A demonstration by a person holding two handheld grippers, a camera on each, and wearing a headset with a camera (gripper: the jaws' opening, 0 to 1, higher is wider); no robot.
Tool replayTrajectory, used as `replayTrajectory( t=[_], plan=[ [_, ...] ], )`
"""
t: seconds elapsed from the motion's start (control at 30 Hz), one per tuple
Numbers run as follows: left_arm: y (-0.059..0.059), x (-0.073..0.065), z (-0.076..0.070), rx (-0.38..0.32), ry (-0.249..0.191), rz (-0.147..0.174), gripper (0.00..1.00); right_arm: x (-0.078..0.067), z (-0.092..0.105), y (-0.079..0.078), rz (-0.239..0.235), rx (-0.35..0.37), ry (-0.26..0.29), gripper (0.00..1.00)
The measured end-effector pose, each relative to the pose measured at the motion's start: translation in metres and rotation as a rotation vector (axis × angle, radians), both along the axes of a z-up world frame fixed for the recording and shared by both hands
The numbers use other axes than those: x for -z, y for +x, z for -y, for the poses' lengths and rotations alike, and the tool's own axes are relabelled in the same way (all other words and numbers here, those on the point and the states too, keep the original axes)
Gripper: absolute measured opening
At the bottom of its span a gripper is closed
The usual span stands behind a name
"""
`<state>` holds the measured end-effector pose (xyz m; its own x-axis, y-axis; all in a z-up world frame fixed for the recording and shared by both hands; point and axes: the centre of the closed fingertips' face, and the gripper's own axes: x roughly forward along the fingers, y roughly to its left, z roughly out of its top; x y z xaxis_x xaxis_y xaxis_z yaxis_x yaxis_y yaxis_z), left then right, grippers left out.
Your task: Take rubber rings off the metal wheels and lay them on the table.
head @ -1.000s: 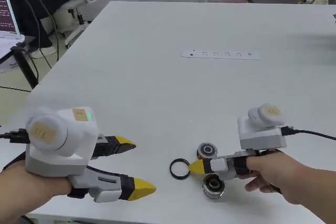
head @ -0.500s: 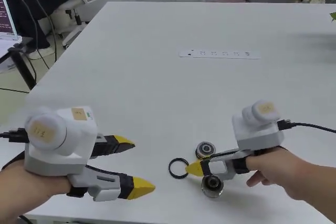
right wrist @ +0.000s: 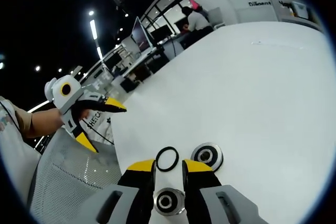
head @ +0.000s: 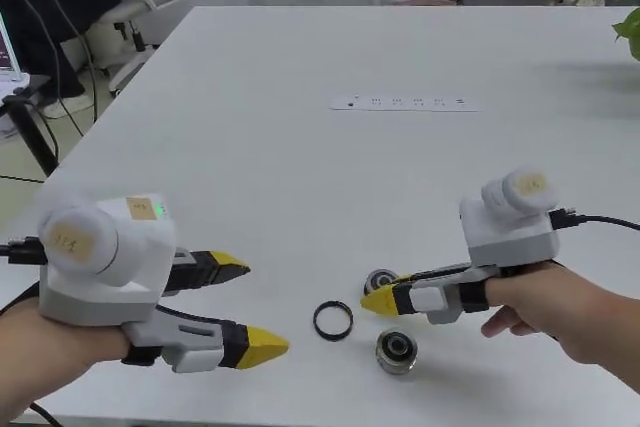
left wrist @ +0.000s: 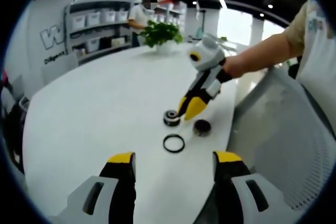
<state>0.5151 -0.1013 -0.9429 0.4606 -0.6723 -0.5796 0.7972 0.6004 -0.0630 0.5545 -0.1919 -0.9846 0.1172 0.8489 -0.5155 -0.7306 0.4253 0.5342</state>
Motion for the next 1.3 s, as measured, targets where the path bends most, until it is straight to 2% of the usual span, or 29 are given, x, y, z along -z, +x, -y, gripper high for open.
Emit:
replayTrajectory(
  t=[0.3,0.57,0.67,0.93,1.3],
  plan=[
    [0.013,-0.004,0.004,0.007,0.004,0.009,0.60,-0.012,0.014,0.009,0.040,0.023,0.007,0.20],
    [0.026,-0.005,0.010,0.010,0.005,0.011,0.59,-0.011,0.029,0.017,0.073,0.038,-0.009,0.24],
    [0.031,-0.002,0.015,0.014,0.006,0.007,0.59,-0.009,0.033,0.018,0.103,0.028,-0.027,0.26],
    [0.042,0.006,0.023,0.028,0.015,-0.004,0.58,0.002,0.043,0.024,0.139,0.041,-0.057,0.31],
    [0.052,0.019,0.036,0.055,0.028,-0.021,0.58,0.018,0.045,0.028,0.204,0.010,-0.106,0.31]
  ],
)
